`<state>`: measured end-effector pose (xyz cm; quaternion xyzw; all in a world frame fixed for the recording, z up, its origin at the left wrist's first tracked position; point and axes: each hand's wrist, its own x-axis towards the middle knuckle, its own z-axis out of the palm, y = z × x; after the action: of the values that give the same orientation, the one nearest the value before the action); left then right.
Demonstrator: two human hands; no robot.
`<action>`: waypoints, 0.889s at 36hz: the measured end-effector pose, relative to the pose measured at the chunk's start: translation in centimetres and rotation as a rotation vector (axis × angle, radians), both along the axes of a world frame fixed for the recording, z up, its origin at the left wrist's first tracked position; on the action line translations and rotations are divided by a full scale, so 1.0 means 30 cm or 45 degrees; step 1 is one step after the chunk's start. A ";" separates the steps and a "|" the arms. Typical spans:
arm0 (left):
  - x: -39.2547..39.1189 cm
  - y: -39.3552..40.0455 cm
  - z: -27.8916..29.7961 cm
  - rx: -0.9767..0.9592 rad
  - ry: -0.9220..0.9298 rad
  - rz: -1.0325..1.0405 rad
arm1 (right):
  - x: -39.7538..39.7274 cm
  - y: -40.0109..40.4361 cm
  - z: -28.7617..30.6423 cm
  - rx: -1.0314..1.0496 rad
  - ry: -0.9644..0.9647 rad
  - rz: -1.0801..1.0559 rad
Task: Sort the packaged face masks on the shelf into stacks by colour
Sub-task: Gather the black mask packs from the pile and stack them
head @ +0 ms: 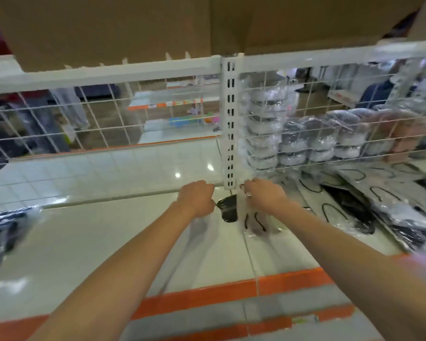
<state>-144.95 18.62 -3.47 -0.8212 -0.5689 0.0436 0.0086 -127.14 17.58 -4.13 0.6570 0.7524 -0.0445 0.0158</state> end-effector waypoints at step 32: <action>0.740 0.039 -0.051 -0.386 -0.895 -0.037 | 0.789 -0.018 -0.010 0.081 0.258 -0.586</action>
<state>-122.75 19.80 -4.99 -0.7859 -0.5127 -0.1570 -0.3080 -103.46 17.05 -4.43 0.8033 0.5818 -0.0889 -0.0911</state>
